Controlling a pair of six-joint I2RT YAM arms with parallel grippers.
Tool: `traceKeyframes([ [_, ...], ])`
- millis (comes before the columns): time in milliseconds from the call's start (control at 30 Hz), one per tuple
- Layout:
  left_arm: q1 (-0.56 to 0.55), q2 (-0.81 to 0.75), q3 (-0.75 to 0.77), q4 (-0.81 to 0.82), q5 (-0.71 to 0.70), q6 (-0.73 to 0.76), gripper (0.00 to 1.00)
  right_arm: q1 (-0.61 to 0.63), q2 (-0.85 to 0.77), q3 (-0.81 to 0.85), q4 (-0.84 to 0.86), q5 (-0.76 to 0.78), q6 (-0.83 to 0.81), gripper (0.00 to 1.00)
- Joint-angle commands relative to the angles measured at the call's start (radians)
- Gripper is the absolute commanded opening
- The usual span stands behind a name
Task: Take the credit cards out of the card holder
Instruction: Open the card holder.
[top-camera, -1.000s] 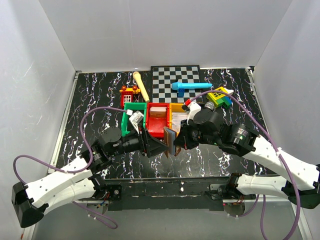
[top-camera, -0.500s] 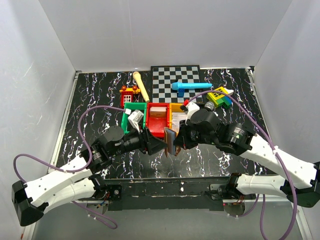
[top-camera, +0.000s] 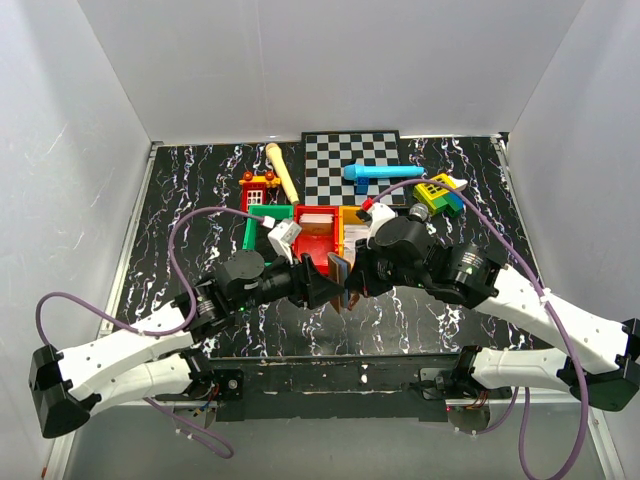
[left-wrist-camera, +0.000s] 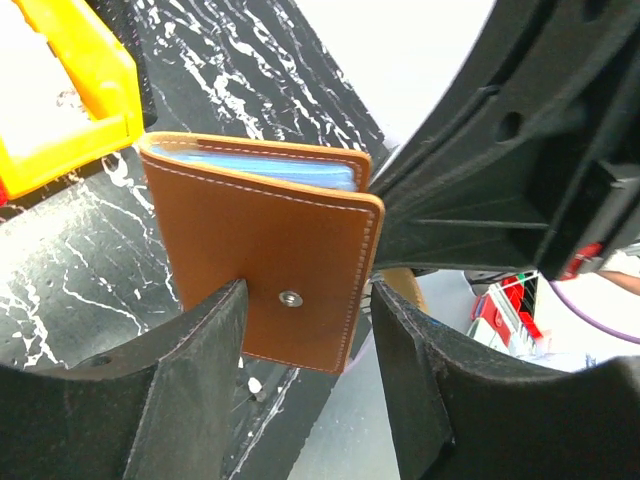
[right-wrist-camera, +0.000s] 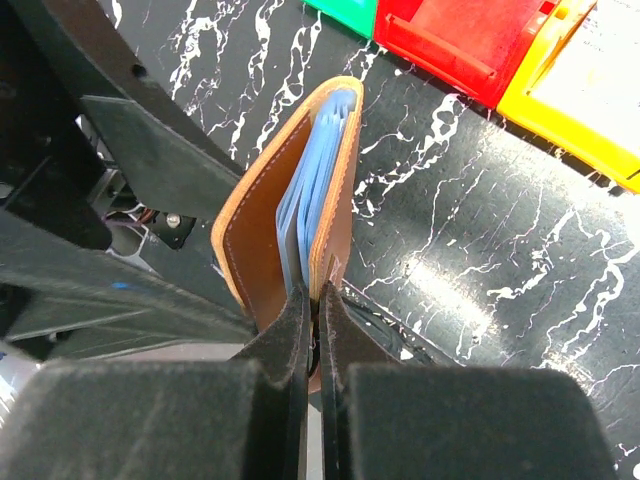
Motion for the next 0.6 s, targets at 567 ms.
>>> traceKeyframes([
  [567,-0.014,-0.091,0.025,-0.148,-0.232,0.024,0.52,0.015,-0.044,0.055,0.006,-0.011,0.019,0.01],
])
